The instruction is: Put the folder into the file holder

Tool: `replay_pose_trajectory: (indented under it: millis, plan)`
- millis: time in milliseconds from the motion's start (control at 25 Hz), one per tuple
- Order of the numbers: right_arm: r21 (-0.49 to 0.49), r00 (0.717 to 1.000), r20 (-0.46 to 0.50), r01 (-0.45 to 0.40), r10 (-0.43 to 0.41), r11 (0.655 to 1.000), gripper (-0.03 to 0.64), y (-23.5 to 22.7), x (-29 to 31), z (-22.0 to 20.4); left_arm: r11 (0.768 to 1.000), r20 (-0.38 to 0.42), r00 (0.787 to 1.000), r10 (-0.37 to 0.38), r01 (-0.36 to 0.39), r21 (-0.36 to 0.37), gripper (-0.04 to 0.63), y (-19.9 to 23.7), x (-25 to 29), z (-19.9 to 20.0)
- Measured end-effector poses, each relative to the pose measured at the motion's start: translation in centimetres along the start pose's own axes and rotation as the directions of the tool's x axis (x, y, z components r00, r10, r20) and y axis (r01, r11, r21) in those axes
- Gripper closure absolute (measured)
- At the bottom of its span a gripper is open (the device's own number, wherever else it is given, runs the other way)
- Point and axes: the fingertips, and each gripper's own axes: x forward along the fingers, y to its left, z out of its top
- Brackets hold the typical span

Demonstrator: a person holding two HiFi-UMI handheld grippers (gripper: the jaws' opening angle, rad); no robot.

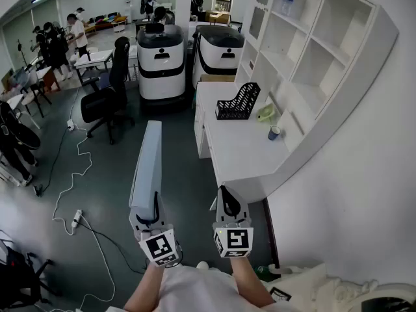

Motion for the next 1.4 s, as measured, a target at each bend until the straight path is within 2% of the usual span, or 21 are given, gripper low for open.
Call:
replay_pose_trajectory:
  millis: [240,600,920,1120,1400]
  plan:
    - [0.021,0.999,0.035,-0.002,0.002,1.000,0.623,-0.8,-0.8,0.5,1.000,0.000,1.000,0.003,-0.003,0.010,0.436,-1.1,-0.6,0.2]
    - [-0.042,1.000,0.017,0.010,-0.010,0.999,0.621,-2.9,-1.2,0.4,1.000,-0.011,1.000,0.018,-0.018,0.022,0.436,-3.0,-1.2,0.4]
    - [-0.011,0.999,-0.014,-0.047,0.047,0.999,0.621,-4.7,-0.1,-1.5,0.998,-0.042,0.997,0.061,-0.060,0.035,0.436,-4.6,-1.0,-0.4]
    - [0.012,0.997,-0.020,-0.068,0.068,0.998,0.622,-5.5,3.2,-2.7,0.993,-0.043,0.994,0.099,-0.096,0.062,0.435,-4.2,1.9,-1.3]
    - [0.011,0.997,-0.030,-0.067,0.067,0.998,0.621,-6.8,12.4,-4.1,0.993,-0.054,0.992,0.114,-0.113,0.034,0.434,-2.5,10.5,-2.7]
